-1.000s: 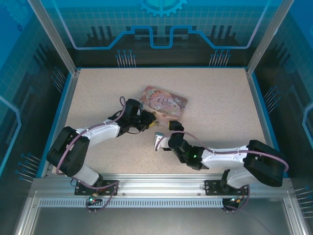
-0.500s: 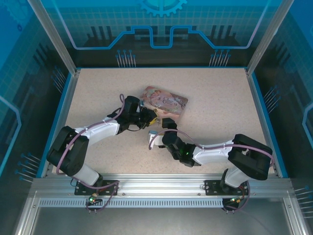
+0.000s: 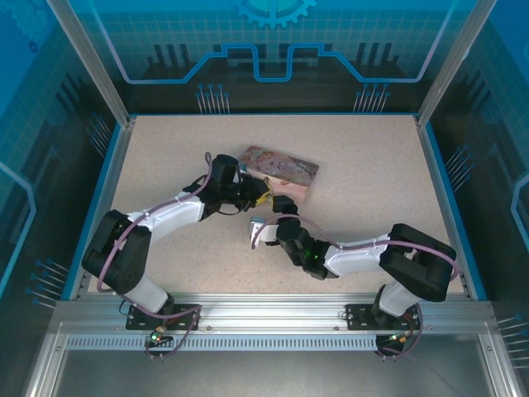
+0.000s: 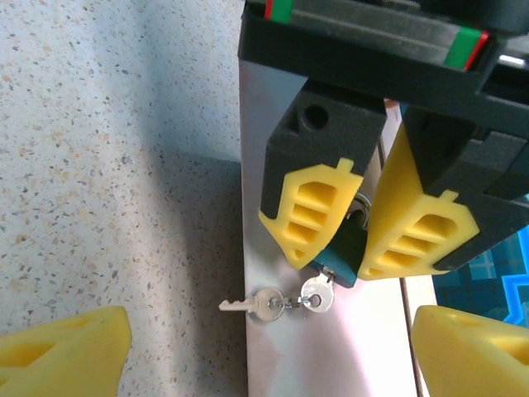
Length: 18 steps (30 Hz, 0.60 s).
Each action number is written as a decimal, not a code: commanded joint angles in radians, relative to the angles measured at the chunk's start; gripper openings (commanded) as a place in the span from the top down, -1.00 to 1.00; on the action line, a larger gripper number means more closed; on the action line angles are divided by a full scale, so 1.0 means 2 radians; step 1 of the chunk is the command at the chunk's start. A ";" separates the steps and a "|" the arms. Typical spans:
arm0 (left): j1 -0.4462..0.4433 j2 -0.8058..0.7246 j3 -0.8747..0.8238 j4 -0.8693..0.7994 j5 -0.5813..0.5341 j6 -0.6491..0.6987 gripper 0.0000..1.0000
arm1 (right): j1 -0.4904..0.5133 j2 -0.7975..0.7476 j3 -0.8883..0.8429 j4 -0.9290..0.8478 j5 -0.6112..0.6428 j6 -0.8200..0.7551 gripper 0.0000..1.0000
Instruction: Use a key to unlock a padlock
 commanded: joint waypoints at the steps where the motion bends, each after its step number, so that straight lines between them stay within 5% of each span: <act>1: 0.003 0.006 0.026 -0.002 0.029 -0.009 1.00 | -0.015 -0.004 0.002 0.027 -0.019 -0.002 -0.77; 10: 0.008 0.013 0.034 -0.007 0.030 -0.020 1.00 | -0.053 -0.039 -0.001 -0.001 -0.057 0.029 -0.60; 18: 0.011 0.021 0.046 -0.008 0.038 -0.035 1.00 | -0.058 -0.019 0.009 -0.011 -0.059 0.032 -0.25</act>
